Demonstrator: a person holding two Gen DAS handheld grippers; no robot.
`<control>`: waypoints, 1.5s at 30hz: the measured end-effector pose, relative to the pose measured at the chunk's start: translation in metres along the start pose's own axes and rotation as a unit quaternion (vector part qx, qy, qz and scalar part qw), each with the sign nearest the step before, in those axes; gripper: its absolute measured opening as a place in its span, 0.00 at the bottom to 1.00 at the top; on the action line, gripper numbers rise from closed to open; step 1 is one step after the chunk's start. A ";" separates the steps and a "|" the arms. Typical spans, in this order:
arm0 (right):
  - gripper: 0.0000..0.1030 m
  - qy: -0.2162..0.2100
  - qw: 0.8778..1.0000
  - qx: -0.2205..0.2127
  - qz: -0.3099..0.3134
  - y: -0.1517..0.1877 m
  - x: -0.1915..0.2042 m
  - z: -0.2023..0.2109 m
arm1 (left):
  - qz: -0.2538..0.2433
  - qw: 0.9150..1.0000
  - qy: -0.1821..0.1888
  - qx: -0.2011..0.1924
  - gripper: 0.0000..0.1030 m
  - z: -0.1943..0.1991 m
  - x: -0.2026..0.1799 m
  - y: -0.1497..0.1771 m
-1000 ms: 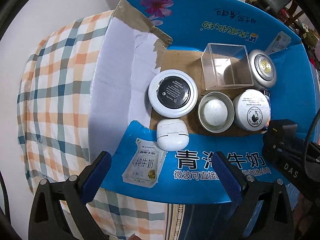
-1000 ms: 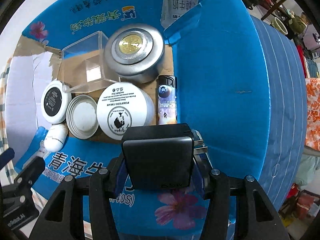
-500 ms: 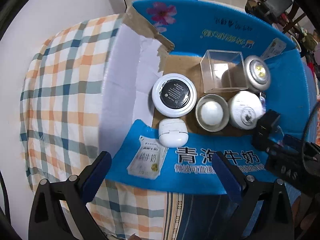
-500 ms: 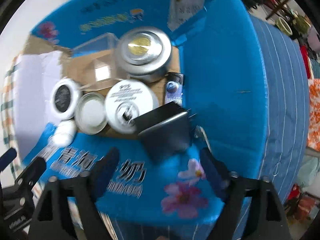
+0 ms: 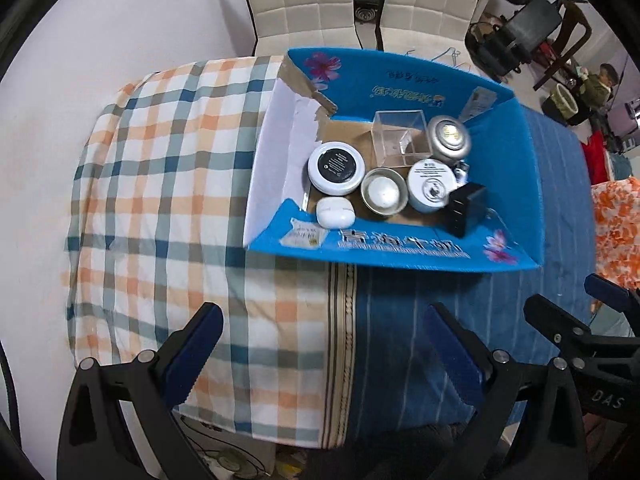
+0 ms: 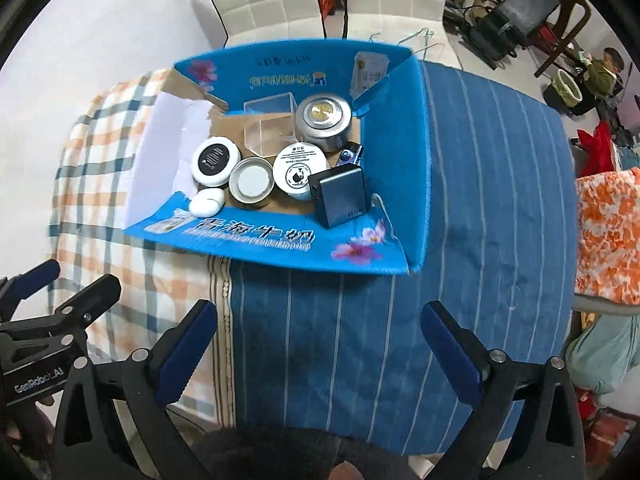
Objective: Organize rigid objects
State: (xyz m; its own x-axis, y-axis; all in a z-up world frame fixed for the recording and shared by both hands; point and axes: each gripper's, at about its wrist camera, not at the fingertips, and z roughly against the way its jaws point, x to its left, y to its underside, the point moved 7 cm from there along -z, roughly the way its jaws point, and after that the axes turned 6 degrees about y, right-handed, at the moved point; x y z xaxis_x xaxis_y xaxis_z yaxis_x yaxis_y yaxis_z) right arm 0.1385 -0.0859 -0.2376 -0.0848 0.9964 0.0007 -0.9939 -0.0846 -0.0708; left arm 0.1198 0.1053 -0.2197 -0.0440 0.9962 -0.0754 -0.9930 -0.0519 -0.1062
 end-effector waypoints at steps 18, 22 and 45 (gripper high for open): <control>1.00 -0.015 0.999 -0.012 -0.029 0.049 -0.016 0.065 | -0.006 1.000 0.011 0.000 1.00 0.043 -0.017 0.037; 1.00 -0.015 1.000 -0.001 -0.027 0.051 -0.015 0.060 | -0.006 1.000 0.009 -0.002 1.00 0.045 -0.017 0.037; 1.00 -0.027 0.998 -0.044 0.020 0.027 0.023 0.077 | 0.026 0.998 -0.028 -0.052 1.00 0.080 0.014 0.035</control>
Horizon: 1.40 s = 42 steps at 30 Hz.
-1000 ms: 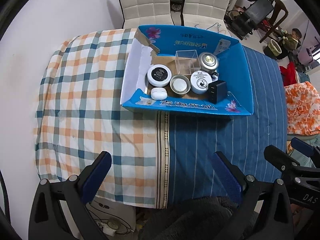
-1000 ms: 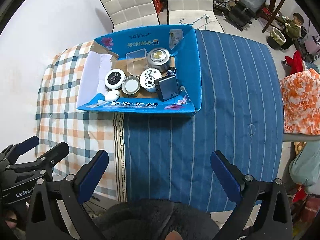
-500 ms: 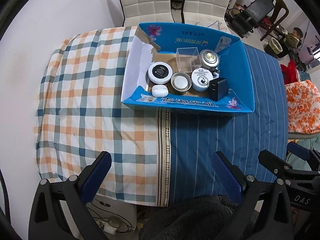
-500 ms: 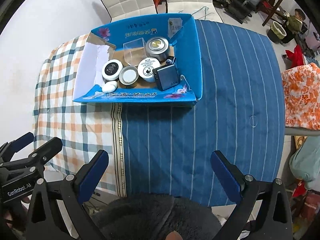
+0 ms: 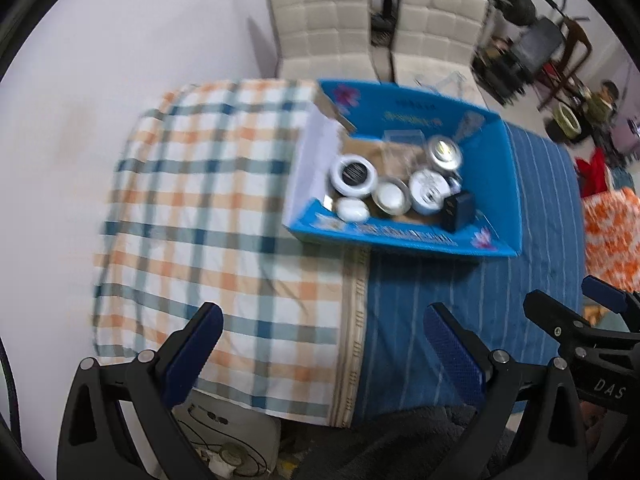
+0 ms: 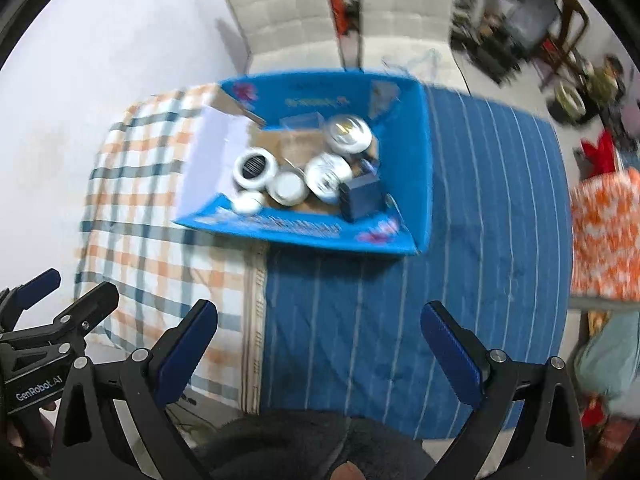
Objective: Organize rigid objects
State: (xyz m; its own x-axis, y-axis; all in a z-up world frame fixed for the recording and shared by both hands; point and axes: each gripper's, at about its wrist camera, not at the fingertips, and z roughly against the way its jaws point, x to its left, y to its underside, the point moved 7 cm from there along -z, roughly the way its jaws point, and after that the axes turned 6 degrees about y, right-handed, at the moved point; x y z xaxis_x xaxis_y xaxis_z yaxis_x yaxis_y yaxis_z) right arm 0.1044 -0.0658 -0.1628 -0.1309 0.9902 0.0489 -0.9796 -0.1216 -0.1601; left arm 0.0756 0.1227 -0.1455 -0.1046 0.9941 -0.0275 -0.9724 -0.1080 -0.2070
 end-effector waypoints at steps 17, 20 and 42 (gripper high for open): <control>1.00 0.003 0.998 -0.051 0.028 -0.010 0.028 0.037 | 0.036 0.998 -0.015 -0.048 1.00 0.042 0.023 0.013; 1.00 -0.009 0.998 -0.054 0.033 -0.010 0.034 0.039 | 0.041 0.998 -0.017 -0.052 1.00 0.044 0.026 0.014; 1.00 -0.122 0.915 -0.370 0.108 -0.116 0.158 0.254 | 0.109 0.911 -0.167 -0.360 1.00 0.270 0.108 -0.040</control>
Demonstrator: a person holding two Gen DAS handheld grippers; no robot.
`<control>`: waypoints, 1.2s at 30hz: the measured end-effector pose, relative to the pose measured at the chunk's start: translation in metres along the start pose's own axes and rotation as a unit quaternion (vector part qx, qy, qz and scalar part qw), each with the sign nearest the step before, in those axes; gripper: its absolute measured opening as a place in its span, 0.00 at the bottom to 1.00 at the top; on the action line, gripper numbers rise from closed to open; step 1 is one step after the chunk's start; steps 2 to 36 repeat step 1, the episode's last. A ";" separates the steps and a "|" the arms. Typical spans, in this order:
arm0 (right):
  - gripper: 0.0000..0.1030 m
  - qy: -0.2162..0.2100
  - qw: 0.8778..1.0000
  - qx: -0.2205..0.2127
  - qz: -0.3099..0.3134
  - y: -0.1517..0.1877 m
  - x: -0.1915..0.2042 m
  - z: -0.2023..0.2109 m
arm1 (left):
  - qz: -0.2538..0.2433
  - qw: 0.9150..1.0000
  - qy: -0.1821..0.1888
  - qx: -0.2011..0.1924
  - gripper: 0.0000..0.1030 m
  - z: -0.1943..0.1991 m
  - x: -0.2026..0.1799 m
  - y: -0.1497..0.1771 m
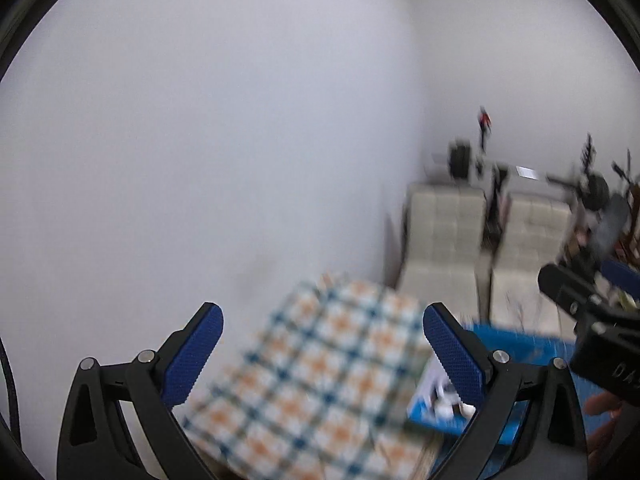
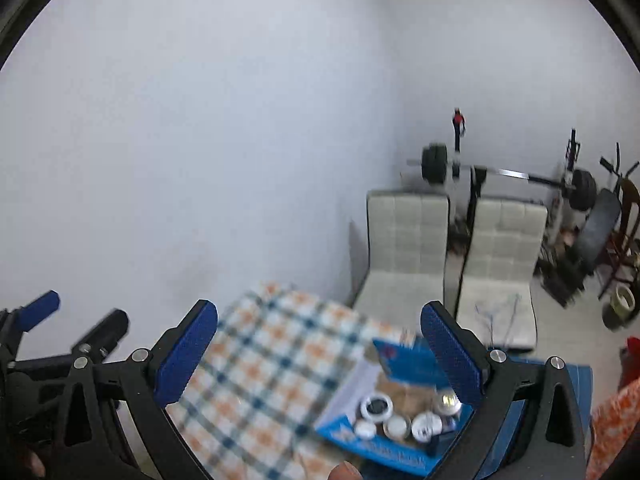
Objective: Organize rigid objects
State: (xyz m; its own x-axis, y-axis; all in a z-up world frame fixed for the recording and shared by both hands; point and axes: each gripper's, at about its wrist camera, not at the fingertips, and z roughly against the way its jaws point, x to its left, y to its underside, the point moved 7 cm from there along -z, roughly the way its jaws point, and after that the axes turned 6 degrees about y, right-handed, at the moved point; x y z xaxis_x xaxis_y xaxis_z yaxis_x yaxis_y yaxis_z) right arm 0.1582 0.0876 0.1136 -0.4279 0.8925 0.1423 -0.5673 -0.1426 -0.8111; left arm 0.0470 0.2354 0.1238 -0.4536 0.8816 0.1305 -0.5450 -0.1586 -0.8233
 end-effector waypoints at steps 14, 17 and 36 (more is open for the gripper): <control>1.00 -0.003 1.000 -0.006 -0.004 -0.006 0.000 0.004 | -0.002 1.000 -0.003 -0.012 1.00 0.006 0.001 -0.006; 1.00 -0.003 1.000 -0.006 -0.004 -0.006 0.000 0.004 | -0.002 1.000 -0.003 -0.012 1.00 0.006 0.001 -0.006; 1.00 -0.003 1.000 -0.006 -0.004 -0.006 0.000 0.004 | -0.002 1.000 -0.003 -0.012 1.00 0.006 0.001 -0.006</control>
